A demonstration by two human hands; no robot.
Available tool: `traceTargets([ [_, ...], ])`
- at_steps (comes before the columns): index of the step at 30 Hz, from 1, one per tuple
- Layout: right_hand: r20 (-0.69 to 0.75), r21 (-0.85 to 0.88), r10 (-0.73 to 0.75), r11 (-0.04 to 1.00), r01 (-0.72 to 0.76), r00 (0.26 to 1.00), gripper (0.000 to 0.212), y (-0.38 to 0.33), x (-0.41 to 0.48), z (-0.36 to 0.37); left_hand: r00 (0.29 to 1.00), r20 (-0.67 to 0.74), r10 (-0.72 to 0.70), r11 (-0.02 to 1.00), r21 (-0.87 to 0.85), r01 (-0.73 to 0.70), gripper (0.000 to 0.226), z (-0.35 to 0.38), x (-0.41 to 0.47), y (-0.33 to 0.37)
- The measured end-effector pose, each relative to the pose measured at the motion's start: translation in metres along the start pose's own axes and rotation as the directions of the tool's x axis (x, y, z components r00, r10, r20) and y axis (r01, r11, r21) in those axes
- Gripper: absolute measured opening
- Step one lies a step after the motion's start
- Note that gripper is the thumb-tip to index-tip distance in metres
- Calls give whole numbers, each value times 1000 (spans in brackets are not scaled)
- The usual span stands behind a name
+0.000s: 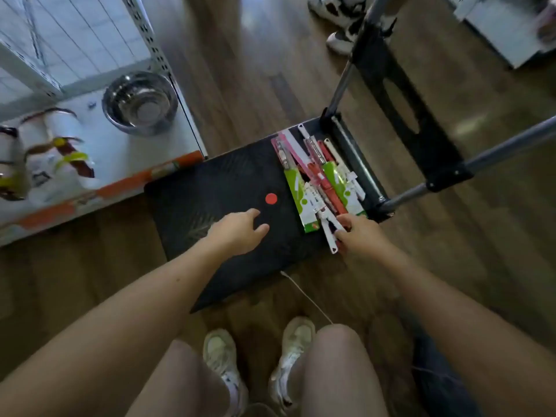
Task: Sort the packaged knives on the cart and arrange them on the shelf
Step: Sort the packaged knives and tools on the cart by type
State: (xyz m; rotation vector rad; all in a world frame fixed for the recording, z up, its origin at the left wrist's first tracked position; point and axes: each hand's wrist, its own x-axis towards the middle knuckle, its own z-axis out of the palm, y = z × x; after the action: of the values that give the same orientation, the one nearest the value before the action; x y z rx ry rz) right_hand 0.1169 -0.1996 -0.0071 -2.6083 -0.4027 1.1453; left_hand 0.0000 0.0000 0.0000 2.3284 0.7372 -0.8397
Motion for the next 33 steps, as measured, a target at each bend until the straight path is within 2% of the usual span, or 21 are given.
traceTargets([
  [5, -162, -26, 59, 998, -64, 985, 37, 45, 94, 49, 992, -59, 109, 979, 177, -97, 50, 61, 94, -9],
  [7, -215, -41, 87, 994, -98, 973, 20, 59, 130, 61, 965, -142, 221, 934, 316, -167, 50, 79, 139, -8],
  [9, -231, -139, 74, 984, -108, 970, 8, 70, 160, 72, 913, -217, 345, 885, 398, -240, 51, 91, 183, 0],
  [12, -298, -206, 26, 974, -91, 954, 18, 81, 194, 88, 835, -229, 500, 803, 483, -349, 54, 103, 234, 14],
  [14, -344, -211, 1, 974, -78, 939, 22, 81, 204, 91, 805, -179, 566, 738, 545, -398, 60, 106, 260, 15],
  [17, -299, -300, -45, 953, -50, 953, 32, 76, 204, 95, 783, -62, 619, 653, 595, -469, 71, 111, 280, 9],
  [19, -263, -353, -55, 935, -43, 963, 39, 76, 201, 98, 761, -36, 647, 606, 631, -485, 79, 112, 286, 4],
  [21, -274, -307, -47, 951, -41, 961, 37, 77, 200, 101, 736, -18, 677, 546, 683, -485, 82, 107, 289, 2],
  [25, -356, -190, -47, 982, -23, 933, 39, 79, 198, 102, 628, -65, 775, 449, 757, -475, 57, 98, 288, 2],
  [29, -391, -112, -42, 994, -2, 920, 32, 79, 198, 105, 609, -22, 793, 337, 849, -408, 55, 96, 288, 5],
  [30, -380, -94, -39, 996, 3, 924, 30, 79, 198, 105, 583, -7, 812, 307, 855, -418, 53, 96, 288, 4],
  [32, -368, -57, -43, 998, 24, 929, 26, 79, 197, 107, 447, 19, 894, 216, 858, -467, 39, 96, 287, -2],
  [33, -370, -39, -52, 998, 40, 928, 25, 78, 197, 107, 385, 0, 923, 205, 848, -489, 29, 97, 288, -7],
])
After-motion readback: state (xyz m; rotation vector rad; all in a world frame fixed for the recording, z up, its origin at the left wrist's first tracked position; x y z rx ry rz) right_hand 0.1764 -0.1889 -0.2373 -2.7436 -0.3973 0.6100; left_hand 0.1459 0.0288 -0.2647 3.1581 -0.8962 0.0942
